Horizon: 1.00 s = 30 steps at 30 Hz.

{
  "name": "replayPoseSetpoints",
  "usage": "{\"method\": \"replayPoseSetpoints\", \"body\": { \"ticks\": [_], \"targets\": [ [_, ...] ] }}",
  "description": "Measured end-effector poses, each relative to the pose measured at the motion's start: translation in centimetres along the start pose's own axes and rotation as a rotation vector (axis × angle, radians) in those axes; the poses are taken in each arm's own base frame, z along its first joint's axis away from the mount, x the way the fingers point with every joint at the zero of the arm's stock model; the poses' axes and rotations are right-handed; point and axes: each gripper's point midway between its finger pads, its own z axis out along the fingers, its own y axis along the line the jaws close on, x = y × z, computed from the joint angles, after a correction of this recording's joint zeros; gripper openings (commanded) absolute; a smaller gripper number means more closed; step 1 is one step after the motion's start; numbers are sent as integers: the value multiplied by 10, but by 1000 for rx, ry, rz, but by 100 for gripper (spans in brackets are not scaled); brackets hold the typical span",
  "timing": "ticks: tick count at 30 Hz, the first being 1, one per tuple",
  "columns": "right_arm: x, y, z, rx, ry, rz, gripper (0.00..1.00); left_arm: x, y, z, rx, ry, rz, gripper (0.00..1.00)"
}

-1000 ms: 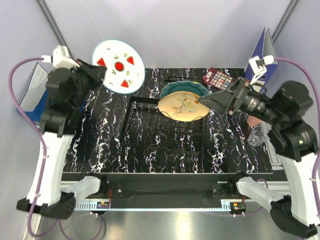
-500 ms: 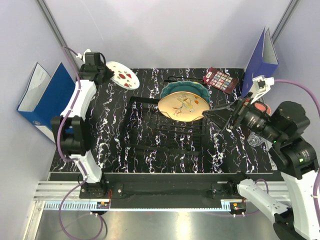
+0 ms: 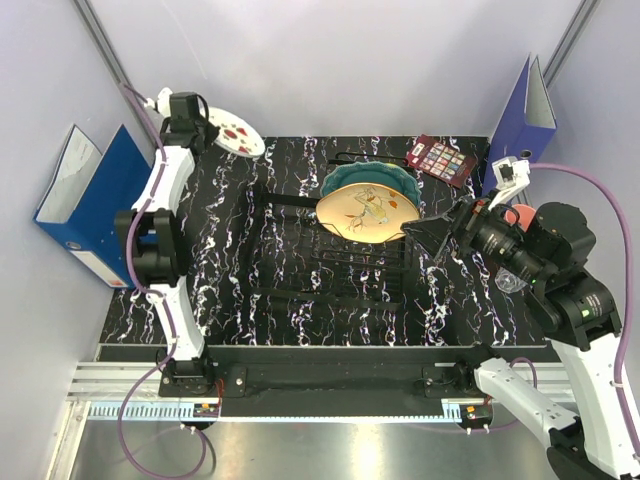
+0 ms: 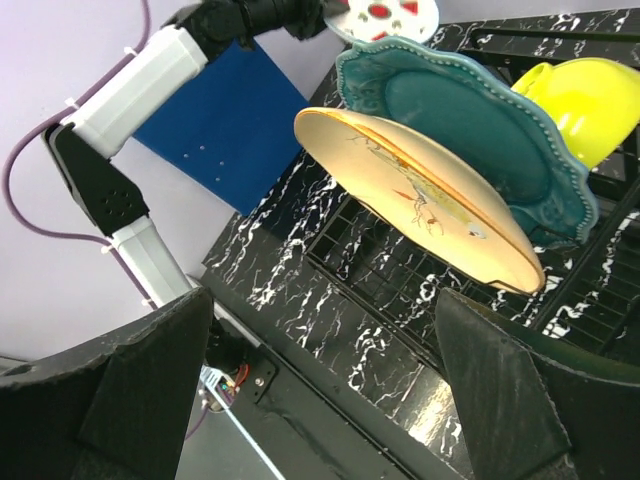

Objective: Unload the mixed dishes from the dish rack
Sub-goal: Place the plate at the center of the board.

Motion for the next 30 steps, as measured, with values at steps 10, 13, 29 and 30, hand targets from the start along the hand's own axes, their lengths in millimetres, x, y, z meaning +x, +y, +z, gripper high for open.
{"method": "replayPoseSetpoints", "body": {
  "ticks": [10,13,29,30],
  "targets": [
    [-6,-4,-6,29,-40,-36,100,75,80,51,-190,151,-56,0],
    [-6,-6,-6,37,-43,-36,100,74,80,52,-189,147,-65,0],
    [1,-14,-1,58,-26,-31,100,78,96,68,-188,180,-197,5],
    [2,-15,-1,63,-26,-31,100,78,96,68,-185,184,-205,6]
  ]
}}
